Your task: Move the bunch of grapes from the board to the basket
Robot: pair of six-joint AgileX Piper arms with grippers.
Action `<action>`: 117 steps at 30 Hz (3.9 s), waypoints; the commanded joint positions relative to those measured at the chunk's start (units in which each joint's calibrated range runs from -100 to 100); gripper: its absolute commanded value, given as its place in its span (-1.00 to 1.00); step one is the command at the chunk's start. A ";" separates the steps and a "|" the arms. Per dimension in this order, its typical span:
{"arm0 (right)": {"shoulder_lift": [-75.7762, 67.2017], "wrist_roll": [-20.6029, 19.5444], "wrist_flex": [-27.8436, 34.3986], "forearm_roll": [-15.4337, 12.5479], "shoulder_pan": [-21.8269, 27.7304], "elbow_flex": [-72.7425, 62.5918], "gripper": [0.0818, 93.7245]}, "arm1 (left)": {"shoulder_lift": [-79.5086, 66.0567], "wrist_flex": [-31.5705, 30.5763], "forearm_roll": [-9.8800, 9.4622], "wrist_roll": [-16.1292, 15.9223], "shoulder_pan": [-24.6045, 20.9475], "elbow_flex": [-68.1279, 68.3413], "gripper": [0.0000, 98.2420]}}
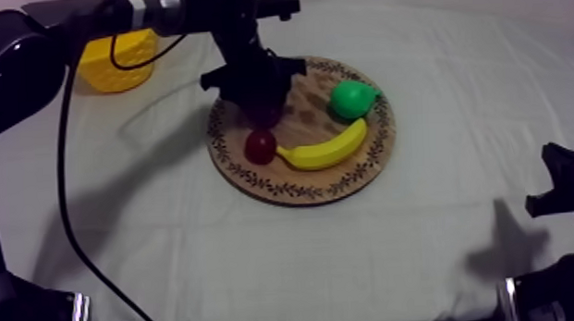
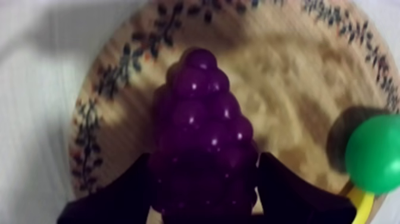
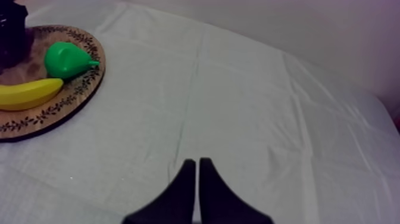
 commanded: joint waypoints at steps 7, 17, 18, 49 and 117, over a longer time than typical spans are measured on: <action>0.02 0.00 0.02 -0.01 0.03 -0.01 -0.99 | -10.97 0.47 -1.83 1.20 0.32 5.62 -0.20; 0.02 0.00 0.02 -0.01 0.03 -0.01 -0.99 | -26.21 4.25 -4.46 3.65 1.75 11.73 -0.21; 0.02 0.00 0.02 -0.01 0.03 -0.01 -0.99 | -27.87 4.49 -4.68 3.95 1.84 12.83 -0.21; 0.02 0.00 0.02 -0.01 0.03 -0.01 -0.99 | -43.22 -6.06 -3.73 -4.15 -20.85 37.96 -0.21; 0.02 0.00 0.02 -0.01 0.03 -0.01 -0.99 | -27.99 -14.33 -6.73 -12.13 -22.94 13.26 0.40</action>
